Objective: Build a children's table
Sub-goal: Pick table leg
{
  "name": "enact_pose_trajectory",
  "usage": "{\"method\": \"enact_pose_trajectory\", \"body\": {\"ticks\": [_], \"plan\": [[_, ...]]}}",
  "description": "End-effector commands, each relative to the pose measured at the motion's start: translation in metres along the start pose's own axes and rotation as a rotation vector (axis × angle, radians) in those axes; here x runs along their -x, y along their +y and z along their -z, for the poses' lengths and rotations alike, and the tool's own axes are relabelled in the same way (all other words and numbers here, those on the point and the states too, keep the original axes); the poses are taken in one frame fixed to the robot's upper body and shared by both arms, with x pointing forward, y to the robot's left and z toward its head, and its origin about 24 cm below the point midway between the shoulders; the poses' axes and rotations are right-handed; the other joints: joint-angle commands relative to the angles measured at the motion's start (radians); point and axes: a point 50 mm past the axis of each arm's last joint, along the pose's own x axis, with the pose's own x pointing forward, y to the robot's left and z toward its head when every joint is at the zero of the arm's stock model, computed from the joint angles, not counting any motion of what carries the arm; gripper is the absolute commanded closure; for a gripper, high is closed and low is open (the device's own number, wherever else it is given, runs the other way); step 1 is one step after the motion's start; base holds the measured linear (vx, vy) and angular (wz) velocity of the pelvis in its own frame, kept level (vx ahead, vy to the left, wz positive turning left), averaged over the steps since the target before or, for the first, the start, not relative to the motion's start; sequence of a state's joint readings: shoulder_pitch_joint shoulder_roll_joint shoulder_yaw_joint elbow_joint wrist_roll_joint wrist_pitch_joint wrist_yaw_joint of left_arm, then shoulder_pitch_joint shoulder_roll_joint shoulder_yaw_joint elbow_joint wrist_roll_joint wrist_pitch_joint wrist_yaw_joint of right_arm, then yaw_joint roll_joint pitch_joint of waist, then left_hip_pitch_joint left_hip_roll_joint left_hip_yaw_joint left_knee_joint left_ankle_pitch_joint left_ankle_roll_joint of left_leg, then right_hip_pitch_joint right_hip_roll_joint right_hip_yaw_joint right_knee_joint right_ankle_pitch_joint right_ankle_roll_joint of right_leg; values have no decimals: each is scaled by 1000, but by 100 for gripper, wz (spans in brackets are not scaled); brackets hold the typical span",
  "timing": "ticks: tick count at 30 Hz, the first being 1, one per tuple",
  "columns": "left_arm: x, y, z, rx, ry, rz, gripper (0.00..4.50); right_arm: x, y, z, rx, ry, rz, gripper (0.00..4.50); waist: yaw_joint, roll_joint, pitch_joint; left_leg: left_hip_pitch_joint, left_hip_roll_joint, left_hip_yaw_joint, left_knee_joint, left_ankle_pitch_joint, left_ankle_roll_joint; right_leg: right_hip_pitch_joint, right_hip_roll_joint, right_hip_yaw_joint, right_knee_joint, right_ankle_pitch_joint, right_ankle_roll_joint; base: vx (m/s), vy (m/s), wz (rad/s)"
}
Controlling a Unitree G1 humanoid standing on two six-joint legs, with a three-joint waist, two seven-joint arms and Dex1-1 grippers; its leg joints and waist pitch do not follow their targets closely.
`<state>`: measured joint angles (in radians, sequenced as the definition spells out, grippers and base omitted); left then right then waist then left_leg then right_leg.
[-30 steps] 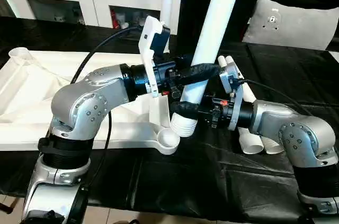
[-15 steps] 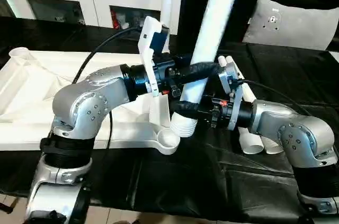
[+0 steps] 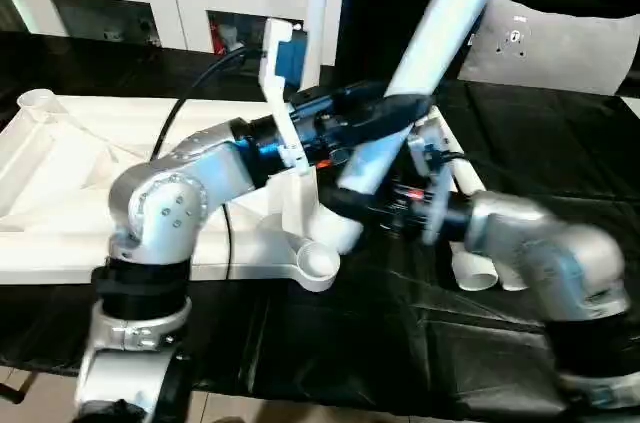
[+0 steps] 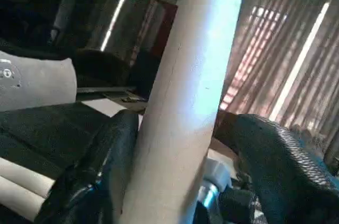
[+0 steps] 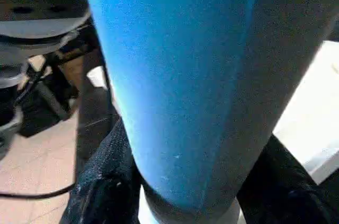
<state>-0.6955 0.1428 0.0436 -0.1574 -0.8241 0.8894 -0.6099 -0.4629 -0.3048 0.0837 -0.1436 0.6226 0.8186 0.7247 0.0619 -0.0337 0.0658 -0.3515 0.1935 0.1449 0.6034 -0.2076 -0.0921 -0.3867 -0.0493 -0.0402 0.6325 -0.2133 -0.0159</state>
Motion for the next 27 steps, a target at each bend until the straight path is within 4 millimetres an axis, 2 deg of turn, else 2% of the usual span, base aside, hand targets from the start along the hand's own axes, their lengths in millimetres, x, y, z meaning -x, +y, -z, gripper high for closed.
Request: {"method": "enact_pose_trajectory", "body": {"ticks": [1, 2, 3, 4, 5, 6, 7, 8, 9, 11, 12, 13, 15, 16, 17, 18, 20, 21, 22, 24, 25, 26, 27], "plan": [[-8, -17, -2, -26, -8, 107, 84, -1, -5, 6, -17, 31, 47, 259, 4, -3, -76, -6, 18, 11, -56, 16, 4, 67, -64, 44, -61, 0, -204, 0, 0, 0], [-4, -16, -4, -47, -14, 106, 72, -2, -5, 6, -8, 18, 59, 259, 7, 16, -76, -6, 18, 8, -56, 14, 1, 65, -66, 43, -60, 1, -205, 0, 0, 0], [1, -15, -9, -58, -32, 104, 56, -2, -7, 6, 0, -4, 98, 259, 2, 7, -76, -7, 17, 11, -56, 9, 0, 66, -64, 44, -63, 7, -202, 0, 0, 0], [6, -14, -12, -65, -44, 103, 56, -2, -9, 6, 4, -20, 125, 259, 4, 12, -76, -5, 17, 10, -57, 8, -4, 65, -65, 44, -62, 7, -202, 0, 0, 0], [10, -13, -15, -67, -55, 103, 51, -1, -10, 6, 8, -34, 157, 259, 1, 10, -76, -5, 16, 10, -58, 5, -11, 65, -63, 43, -62, 6, -201, 0, 0, 0], [13, -13, -17, -67, -59, 102, 37, -1, -12, 6, 10, -48, 183, 259, 3, 16, -76, -2, 17, 9, -58, 3, -16, 63, -64, 43, -61, 7, -203, 0, 0, 0], [14, -13, -17, -67, -59, 102, 37, -1, -12, 7, 11, -53, 191, 259, 2, 13, -76, -5, 16, 10, -59, 8, -22, 65, -63, 43, -61, 14, -204, 0, 0, 0], [20, -14, -18, -70, -56, 106, 13, 1, -14, 8, 18, -60, 229, 259, 1, 15, -77, -2, 17, 10, -59, 3, -30, 64, -62, 43, -60, 20, -210, 0, 0, 0], [27, -14, -17, -78, -40, 109, 13, 3, -16, 10, 30, -62, 270, 259, 2, 29, -77, -1, 18, 9, -58, 2, -38, 60, -63, 42, -58, 33, -212, 0, 0, 0], [38, -14, -14, -95, 4, 101, 1, 7, -17, 14, 35, -67, 317, 259, -3, 17, -75, -3, 15, 10, -61, -10, -38, 64, -58, 42, -59, 32, -204, 0, 0, 0], [41, -14, -12, -103, 25, 94, 1, 8, -17, 15, 32, -70, 328, 259, -2, 19, -75, -3, 15, 10, -61, -13, -37, 65, -60, 43, -59, 23, -199, 0, 0, 0], [43, -12, -9, -116, 54, 81, 0, 9, -17, 15, 23, -77, 336, 259, -4, 16, -73, -2, 15, 12, -62, -26, -34, 63, -59, 43, -64, -12, -187, 0, 0, 0], [48, -9, -4, -143, 115, 53, 0, 11, -17, 16, 6, -89, 353, 259, -5, 23, -72, 0, 16, 11, -66, -45, -34, 59, -59, 43, -65, -58, -167, 0, 0, 0], [61, -1, 6, -209, 247, -10, 0, 14, -15, 18, -4, -112, 389, 259, -4, 22, -71, 2, 18, 9, -67, -48, -34, 58, -61, 42, -69, -75, -160, 0, 0, 0], [69, 3, 9, -233, 300, -38, 0, 15, -14, 19, 1, -116, 400, 259, -8, 24, -69, -1, 17, 9, -70, -56, -38, 58, -58, 44, -67, -95, -141, 0, 0, 0], [69, 3, 9, -233, 300, -38, 0, 15, -14, 19, 1, -116, 400, 259, -7, 28, -70, 4, 18, 9, -69, -59, -43, 55, -59, 44, -69, -100, -133, 0, 0, 0], [89, 9, 18, -299, 425, -81, 0, 19, -12, 22, 37, -163, 455, 259, -6, 28, -69, 1, 19, 7, -71, -61, -45, 52, -62, 44, -74, -111, -128, 0, 0, 0], [90, 9, 19, -304, 433, -82, 0, 19, -11, 22, 39, -166, 457, 259, -9, 29, -68, 1, 18, 9, -71, -65, -51, 52, -61, 45, -71, -113, -124, 0, 0, 0], [98, 11, 26, -333, 492, -92, 0, 21, -11, 25, 49, -175, 472, 259, -10, 35, -69, 4, 19, 7, -72, -78, -57, 49, -61, 44, -71, -106, -134, 0, 0, 0], [106, 12, 33, -351, 544, -94, 0, 23, -10, 29, 58, -172, 486, 259, -10, 39, -67, 6, 20, 7, -74, -100, -60, 47, -60, 43, -72, -108, -141, 0, 0, 0], [111, 14, 37, -351, 576, -93, 0, 24, -10, 30, 70, -165, 493, 259, -12, 38, -67, 5, 20, 8, -74, -103, -62, 48, -59, 44, -69, -104, -144, 0, 0, 0], [118, 18, 45, -356, 633, -98, 29, 24, -11, 33, 80, -152, 498, 259, -9, 40, -67, 7, 19, 8, -75, -105, -63, 46, -59, 44, -69, -101, -149, 0, 0, 0], [118, 18, 45, -356, 633, -98, 29, 24, -11, 33, 80, -152, 498, 259, -8, 39, -66, 6, 18, 7, -75, -109, -61, 46, -60, 44, -71, -107, -149, 0, 0, 0]]}}
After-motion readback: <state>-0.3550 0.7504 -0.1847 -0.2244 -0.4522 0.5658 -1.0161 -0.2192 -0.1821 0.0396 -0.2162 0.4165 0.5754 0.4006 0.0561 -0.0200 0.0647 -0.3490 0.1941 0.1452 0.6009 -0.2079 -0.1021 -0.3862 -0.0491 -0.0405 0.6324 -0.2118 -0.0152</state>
